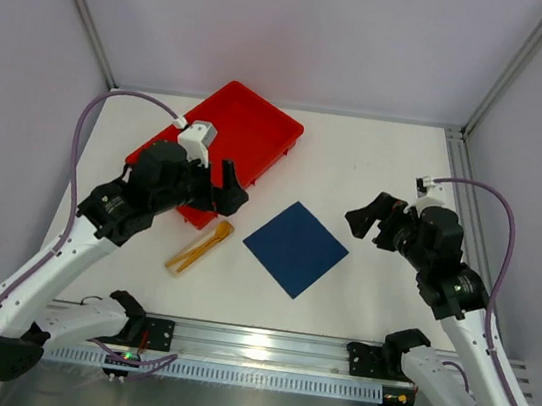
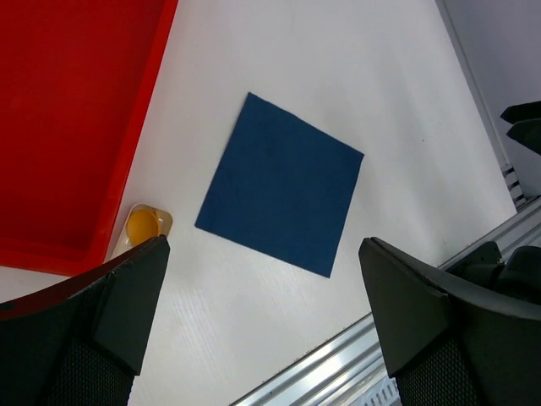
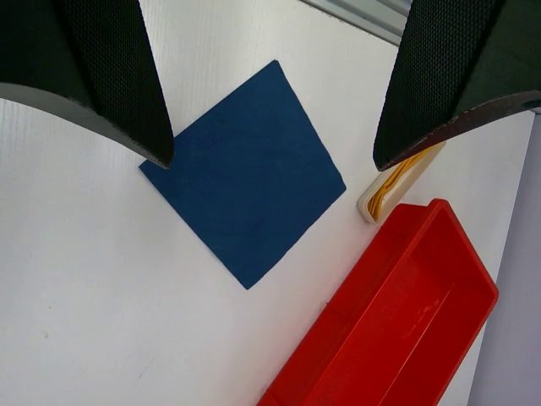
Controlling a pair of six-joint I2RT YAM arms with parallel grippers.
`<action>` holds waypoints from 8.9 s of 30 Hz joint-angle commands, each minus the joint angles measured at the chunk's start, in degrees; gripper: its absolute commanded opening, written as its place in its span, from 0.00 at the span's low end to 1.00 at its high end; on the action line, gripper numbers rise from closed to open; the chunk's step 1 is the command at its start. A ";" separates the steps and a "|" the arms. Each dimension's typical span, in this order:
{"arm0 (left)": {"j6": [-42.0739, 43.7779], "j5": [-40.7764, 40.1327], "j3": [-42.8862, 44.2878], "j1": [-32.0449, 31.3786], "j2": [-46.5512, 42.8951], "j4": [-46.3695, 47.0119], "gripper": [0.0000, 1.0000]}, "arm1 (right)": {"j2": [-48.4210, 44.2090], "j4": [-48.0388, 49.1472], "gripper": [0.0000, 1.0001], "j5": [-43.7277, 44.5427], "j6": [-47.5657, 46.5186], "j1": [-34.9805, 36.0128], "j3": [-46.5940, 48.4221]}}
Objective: Place the utensils on the paper napkin and roll it up
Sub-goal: Pick up the utensils from the container, then place the utensils on the napkin, then pick up the utensils from the container.
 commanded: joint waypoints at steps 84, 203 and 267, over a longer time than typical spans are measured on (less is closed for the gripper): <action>11.71 -15.06 0.85 -1.67 44.01 -1.19 0.24 | -5.86 0.51 1.00 -2.85 -5.37 -0.15 -2.07; -21.78 9.47 25.98 -4.75 63.61 7.77 0.00 | -5.33 -3.27 1.00 -0.48 -5.02 -0.15 0.92; 5.20 -12.34 3.48 2.19 36.19 -10.52 0.33 | -6.91 -3.62 1.00 -1.62 -5.46 -0.15 0.30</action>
